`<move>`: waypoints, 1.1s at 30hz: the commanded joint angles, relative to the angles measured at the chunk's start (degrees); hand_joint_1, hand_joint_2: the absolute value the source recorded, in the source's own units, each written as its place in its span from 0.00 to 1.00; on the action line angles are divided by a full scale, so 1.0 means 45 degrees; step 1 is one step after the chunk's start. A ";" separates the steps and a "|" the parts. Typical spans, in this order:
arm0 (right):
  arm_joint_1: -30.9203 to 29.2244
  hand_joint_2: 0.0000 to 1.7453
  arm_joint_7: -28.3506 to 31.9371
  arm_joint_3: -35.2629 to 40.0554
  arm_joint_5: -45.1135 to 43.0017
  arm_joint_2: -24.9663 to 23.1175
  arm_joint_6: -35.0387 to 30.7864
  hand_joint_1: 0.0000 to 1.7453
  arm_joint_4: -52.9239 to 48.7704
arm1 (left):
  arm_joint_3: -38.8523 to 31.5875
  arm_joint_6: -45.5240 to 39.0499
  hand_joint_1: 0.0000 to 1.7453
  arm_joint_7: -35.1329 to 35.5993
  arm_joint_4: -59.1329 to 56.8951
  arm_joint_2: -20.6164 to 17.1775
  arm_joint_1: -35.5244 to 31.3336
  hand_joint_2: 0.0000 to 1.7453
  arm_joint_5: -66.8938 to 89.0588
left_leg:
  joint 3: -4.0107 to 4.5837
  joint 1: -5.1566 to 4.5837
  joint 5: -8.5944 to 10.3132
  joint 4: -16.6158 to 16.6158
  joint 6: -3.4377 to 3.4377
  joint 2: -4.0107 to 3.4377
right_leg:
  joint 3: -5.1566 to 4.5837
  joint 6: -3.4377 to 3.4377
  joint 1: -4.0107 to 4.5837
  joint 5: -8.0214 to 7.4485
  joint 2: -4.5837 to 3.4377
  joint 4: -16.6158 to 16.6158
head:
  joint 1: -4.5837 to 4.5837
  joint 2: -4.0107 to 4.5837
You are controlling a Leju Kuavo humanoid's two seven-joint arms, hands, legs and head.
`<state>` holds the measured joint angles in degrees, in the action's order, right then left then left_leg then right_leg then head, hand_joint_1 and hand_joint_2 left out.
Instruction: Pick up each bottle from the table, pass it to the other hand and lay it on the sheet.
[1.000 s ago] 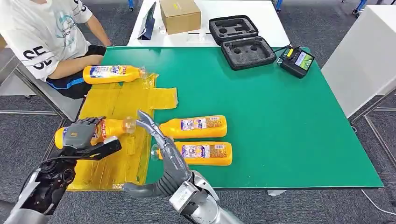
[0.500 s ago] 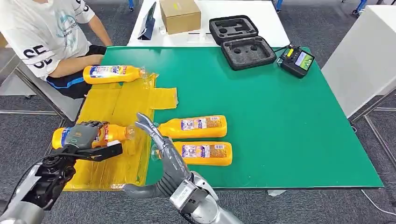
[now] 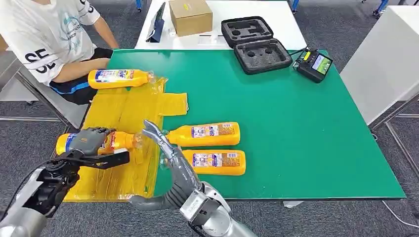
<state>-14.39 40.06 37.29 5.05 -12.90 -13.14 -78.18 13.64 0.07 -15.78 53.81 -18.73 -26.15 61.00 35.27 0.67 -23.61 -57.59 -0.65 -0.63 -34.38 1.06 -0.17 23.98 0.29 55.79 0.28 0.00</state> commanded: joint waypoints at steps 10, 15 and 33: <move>-0.0470 1.00 -0.0014 -0.0353 0.0082 -0.0156 0.0148 0.00 0.2220 | -0.0285 0.5224 0.00 -0.1106 -0.1908 0.0186 -0.0552 0.00 -0.6642 | -0.0144 -0.0010 -0.0006 0.0045 0.0001 0.0006 | 0.0139 -0.0002 -0.0011 0.0012 0.0000 -0.0033 | -0.0005 0.0000; -0.0439 1.00 -0.0014 -0.0455 0.0158 -0.0195 0.0096 0.00 0.2411 | -0.0298 0.5593 0.00 -0.0982 -0.1849 -0.0002 -0.0362 0.00 -0.7680 | -0.0157 -0.0016 -0.0003 0.0047 0.0000 0.0005 | 0.0156 0.0000 -0.0015 0.0002 -0.0009 -0.0035 | 0.0000 0.0000; -0.0166 1.00 -0.0211 -0.1001 0.1053 -0.0458 0.0281 0.00 0.2461 | -0.1175 -0.4312 0.00 -0.2360 -0.1291 0.1587 -0.0651 0.00 -0.6339 | -0.0120 -0.0006 0.0009 0.0016 -0.0006 0.0074 | 0.0130 0.0004 -0.0008 0.0014 0.0066 -0.0016 | -0.0010 0.0000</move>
<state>-14.69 40.02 34.73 8.42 -14.60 -12.70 -69.64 12.41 7.50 -24.22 47.50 -18.60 -29.75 23.96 34.82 0.67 -23.56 -57.58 -0.65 -0.49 -33.95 1.05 -0.18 23.99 0.44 55.78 0.24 0.00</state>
